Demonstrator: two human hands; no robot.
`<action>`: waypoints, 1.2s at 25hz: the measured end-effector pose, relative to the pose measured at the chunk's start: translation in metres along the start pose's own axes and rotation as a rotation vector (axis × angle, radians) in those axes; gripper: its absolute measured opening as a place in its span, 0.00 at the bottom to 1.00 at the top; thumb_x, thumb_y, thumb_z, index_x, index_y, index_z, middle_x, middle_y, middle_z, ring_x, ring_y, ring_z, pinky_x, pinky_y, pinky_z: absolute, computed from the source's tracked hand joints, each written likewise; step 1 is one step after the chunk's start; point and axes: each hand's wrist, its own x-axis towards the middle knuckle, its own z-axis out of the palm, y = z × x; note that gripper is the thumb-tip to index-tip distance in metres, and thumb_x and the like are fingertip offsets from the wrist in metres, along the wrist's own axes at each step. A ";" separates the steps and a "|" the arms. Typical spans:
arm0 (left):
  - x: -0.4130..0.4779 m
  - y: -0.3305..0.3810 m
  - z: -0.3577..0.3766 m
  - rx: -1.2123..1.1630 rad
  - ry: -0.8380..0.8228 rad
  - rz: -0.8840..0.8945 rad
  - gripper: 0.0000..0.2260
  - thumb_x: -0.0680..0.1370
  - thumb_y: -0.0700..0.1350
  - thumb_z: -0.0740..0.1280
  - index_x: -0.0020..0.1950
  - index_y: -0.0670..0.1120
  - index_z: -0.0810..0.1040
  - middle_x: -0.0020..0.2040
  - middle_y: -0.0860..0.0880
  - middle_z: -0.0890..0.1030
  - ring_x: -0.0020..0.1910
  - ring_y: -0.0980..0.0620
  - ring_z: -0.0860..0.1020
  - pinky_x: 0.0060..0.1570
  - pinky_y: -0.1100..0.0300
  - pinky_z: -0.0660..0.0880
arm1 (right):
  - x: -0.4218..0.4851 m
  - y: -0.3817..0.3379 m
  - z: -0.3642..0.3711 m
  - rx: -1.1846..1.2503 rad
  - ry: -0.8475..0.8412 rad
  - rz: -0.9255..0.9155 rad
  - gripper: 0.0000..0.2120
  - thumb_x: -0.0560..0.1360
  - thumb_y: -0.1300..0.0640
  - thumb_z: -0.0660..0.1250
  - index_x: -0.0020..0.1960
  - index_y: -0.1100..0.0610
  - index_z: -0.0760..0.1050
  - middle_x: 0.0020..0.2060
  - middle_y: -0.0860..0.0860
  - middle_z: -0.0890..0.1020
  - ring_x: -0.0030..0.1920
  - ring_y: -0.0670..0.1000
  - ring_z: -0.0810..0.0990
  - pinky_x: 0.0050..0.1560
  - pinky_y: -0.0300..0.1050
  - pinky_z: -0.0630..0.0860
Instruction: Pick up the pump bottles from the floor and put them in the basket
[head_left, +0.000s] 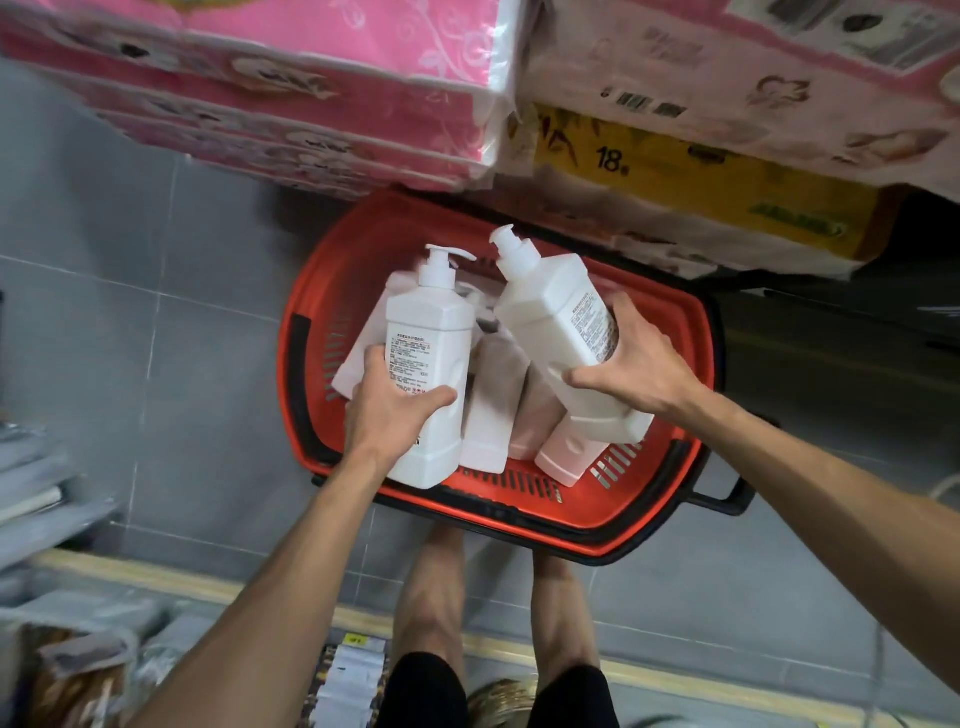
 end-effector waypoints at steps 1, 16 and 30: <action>0.004 -0.003 0.001 -0.002 -0.009 -0.016 0.29 0.62 0.55 0.78 0.57 0.57 0.68 0.48 0.60 0.80 0.49 0.54 0.80 0.49 0.53 0.79 | 0.004 -0.002 0.005 -0.001 -0.002 0.007 0.39 0.59 0.38 0.75 0.65 0.47 0.64 0.52 0.48 0.79 0.52 0.56 0.78 0.55 0.55 0.76; 0.041 -0.046 0.016 0.042 -0.027 -0.203 0.31 0.59 0.62 0.74 0.57 0.56 0.66 0.49 0.55 0.82 0.46 0.46 0.81 0.49 0.47 0.80 | 0.054 -0.016 0.051 -0.173 0.012 0.004 0.37 0.65 0.36 0.77 0.67 0.50 0.68 0.49 0.45 0.79 0.47 0.51 0.75 0.51 0.50 0.70; 0.050 -0.059 0.016 0.330 0.071 -0.028 0.35 0.65 0.60 0.78 0.67 0.53 0.68 0.61 0.50 0.80 0.53 0.42 0.81 0.50 0.48 0.77 | 0.038 -0.014 0.093 0.023 -0.021 0.115 0.29 0.71 0.42 0.73 0.67 0.51 0.68 0.54 0.44 0.80 0.45 0.47 0.82 0.54 0.52 0.78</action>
